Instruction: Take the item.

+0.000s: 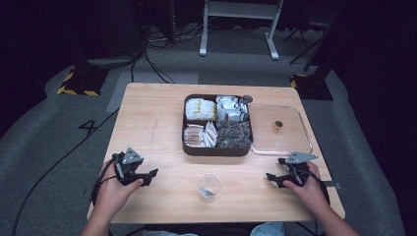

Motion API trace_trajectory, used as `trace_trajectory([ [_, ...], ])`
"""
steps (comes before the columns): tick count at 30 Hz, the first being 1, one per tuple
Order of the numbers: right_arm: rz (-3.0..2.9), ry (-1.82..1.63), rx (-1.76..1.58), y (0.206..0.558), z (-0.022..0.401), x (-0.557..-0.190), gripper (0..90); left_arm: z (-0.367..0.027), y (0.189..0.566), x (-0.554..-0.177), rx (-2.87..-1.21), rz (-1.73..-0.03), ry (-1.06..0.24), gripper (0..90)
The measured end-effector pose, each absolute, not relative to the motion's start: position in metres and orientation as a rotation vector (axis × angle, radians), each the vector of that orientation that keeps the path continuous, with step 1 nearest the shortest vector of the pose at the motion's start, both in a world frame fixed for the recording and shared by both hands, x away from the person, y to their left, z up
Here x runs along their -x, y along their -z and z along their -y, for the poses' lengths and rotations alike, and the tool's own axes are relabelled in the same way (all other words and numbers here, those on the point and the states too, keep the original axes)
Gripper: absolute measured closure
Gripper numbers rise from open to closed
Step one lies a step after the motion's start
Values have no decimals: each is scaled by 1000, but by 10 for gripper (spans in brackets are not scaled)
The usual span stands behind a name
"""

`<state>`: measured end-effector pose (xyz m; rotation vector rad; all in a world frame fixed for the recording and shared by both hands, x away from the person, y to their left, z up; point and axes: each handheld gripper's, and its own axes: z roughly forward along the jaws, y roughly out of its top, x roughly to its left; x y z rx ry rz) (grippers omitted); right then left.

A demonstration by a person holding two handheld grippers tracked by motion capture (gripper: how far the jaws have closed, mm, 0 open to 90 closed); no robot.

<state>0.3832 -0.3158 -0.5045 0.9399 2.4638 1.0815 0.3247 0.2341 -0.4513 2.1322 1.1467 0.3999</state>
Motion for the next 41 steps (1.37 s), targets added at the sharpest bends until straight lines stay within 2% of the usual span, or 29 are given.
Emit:
trace_trajectory([
  [14,-2464,-1081,-940,504,316,-383,152,-255,482,-323,-2222,-1268,-394,300],
  [17,-2464,-1081,-939,504,316,-383,151,-258,488,-323,-2234,-1282,-361,291],
  [22,-2464,-1081,-939,504,316,-383,151,-259,493,-322,-2211,-1256,-383,226],
  [24,-2464,-1081,-939,504,316,-383,151,-259,498,-323,-2196,-1218,-401,148],
  [28,-2464,-1081,-940,504,316,-383,151,-261,505,-326,-2153,-1162,-431,73],
  [41,-2464,-1081,-940,504,316,-383,151,-259,506,-326,-2142,-1186,-434,50],
])
